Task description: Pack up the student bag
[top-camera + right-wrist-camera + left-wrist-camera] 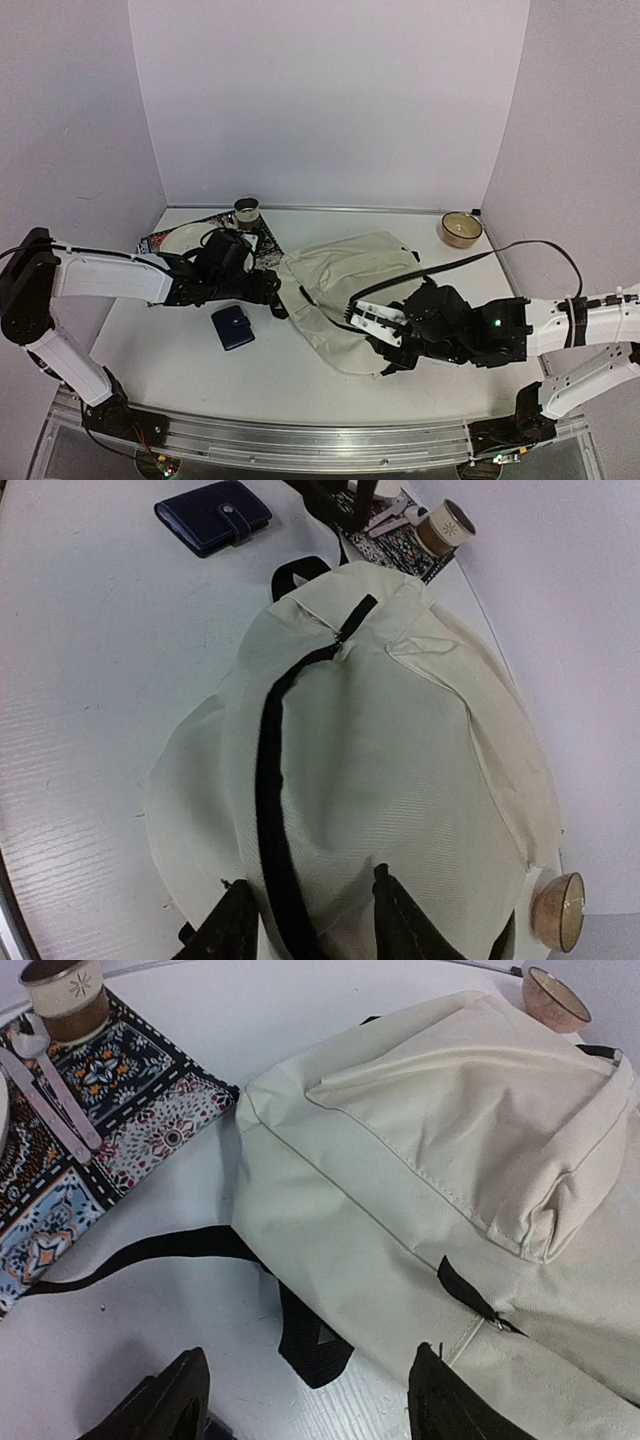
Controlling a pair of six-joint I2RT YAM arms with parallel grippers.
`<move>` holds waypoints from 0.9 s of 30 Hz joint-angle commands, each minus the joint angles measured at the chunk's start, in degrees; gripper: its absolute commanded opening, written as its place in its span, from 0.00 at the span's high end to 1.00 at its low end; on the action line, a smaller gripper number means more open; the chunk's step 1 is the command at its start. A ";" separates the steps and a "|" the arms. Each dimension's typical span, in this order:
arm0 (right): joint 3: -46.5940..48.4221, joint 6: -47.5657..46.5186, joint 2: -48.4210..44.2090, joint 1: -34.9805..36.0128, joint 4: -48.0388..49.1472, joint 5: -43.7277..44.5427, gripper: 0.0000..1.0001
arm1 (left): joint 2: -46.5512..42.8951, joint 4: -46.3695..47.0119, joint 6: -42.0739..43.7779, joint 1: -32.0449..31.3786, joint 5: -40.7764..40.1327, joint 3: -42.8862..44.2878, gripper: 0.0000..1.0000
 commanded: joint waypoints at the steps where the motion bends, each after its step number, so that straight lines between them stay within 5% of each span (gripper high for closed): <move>1: 7.97 7.64 2.81 -0.08 -3.69 2.11 0.41 | -3.89 0.82 -7.92 0.61 -1.37 -1.71 0.23; 5: 16.77 12.10 9.62 -0.08 -9.45 2.62 0.10 | -2.83 0.92 -10.91 2.50 0.22 -1.77 0.21; 7: 22.45 13.69 13.72 -0.04 -14.09 3.25 0.03 | -2.92 1.35 -12.43 4.41 1.57 -2.53 0.20; 13: 34.77 16.22 26.17 -0.08 -22.39 8.00 0.02 | -1.59 7.50 -17.29 8.11 13.20 -4.12 0.20; 27: 32.87 19.95 26.39 -0.70 -22.69 10.11 0.02 | 18.35 12.09 -24.86 7.89 28.71 5.98 0.38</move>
